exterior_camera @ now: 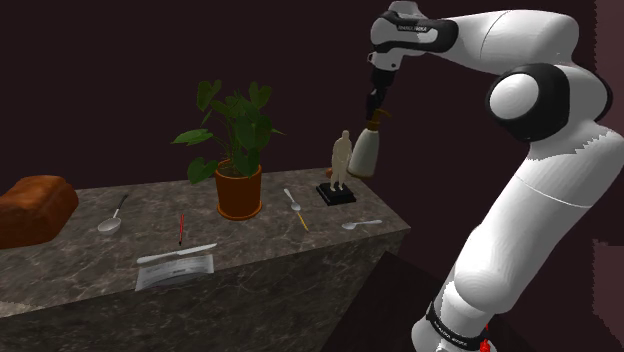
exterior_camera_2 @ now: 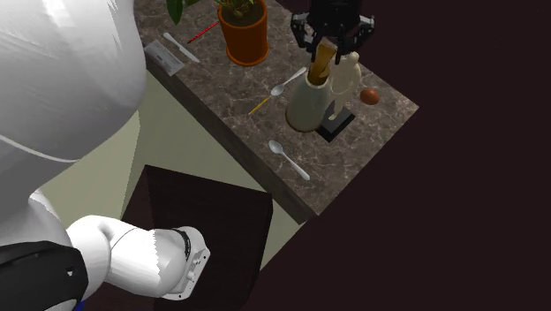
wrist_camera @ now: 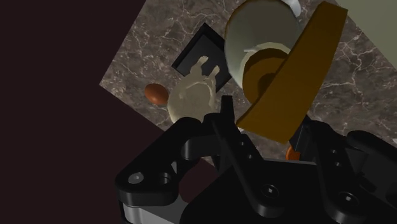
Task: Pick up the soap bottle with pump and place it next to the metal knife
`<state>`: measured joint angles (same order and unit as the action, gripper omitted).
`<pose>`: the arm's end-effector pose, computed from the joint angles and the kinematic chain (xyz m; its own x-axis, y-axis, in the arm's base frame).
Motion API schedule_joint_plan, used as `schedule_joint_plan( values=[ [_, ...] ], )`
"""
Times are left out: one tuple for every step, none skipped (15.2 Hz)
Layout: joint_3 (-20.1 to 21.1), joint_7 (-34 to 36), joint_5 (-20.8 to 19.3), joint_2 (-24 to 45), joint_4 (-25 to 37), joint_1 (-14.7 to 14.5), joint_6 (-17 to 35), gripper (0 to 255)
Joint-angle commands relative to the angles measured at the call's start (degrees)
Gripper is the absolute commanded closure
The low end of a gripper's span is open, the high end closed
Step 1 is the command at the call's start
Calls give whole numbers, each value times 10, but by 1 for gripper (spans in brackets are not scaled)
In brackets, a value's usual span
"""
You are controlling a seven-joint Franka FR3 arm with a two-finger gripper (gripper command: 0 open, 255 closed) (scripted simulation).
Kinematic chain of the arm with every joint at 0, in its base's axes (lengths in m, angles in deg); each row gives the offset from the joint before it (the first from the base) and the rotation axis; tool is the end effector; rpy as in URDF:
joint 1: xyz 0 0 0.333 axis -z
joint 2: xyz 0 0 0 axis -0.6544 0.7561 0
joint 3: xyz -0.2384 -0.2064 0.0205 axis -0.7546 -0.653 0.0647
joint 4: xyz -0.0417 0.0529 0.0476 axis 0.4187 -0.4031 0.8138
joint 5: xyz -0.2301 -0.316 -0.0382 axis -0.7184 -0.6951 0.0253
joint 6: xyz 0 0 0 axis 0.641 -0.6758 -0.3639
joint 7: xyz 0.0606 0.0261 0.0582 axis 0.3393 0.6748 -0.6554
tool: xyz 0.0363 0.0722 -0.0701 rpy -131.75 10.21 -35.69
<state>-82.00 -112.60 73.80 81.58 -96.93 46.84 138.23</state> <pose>0.4437 -0.3092 0.6473 0.9929 0.0816 0.0871 0.0761 -0.9950 0.0647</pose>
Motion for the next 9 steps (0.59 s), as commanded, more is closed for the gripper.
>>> schedule_joint_plan(
  values=[
    [-1, -2, 3, 7, 24, 0, -18, 255],
    [-1, -3, 5, 10, 35, 0, -26, 255],
    [-2, -4, 6, 13, 47, 1, -35, 255],
    [-3, -5, 8, 17, 59, 1, -43, 255],
    [-4, -7, 10, 20, 71, 2, -52, 255],
    [-4, -8, 12, 24, 83, 2, -61, 255],
    [-5, -9, 14, 29, 96, 3, -70, 255],
    [-6, -11, 16, 33, 109, 4, -79, 255],
    [-7, -13, 19, 38, 122, 4, -88, 255]
  ],
)
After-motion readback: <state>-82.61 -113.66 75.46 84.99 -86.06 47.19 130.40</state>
